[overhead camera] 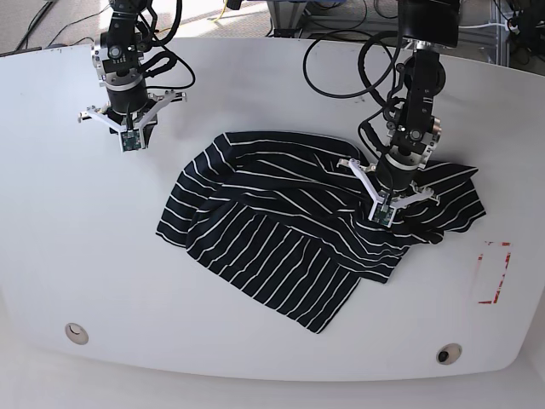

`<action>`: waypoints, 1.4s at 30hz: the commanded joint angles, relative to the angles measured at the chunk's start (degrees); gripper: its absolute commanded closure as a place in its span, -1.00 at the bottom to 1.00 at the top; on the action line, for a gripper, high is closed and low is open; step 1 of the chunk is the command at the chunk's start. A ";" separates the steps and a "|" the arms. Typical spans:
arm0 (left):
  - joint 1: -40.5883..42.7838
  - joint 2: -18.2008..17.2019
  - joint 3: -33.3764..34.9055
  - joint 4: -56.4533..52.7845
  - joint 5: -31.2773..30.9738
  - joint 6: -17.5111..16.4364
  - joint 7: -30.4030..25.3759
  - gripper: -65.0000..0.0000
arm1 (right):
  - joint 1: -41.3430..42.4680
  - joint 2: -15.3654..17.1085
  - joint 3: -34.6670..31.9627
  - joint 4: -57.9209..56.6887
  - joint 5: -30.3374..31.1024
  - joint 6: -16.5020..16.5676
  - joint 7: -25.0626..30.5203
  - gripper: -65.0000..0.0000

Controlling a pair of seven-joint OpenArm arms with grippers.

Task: Layout the t-shirt on the table in an organized manner, then fold the t-shirt properly
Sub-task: 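Drag the shirt fabric outward with the left gripper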

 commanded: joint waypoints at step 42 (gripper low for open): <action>5.12 -3.67 -5.27 8.83 0.51 -0.49 -0.42 0.67 | 0.53 -1.29 -1.37 -0.12 -0.10 0.02 0.36 0.82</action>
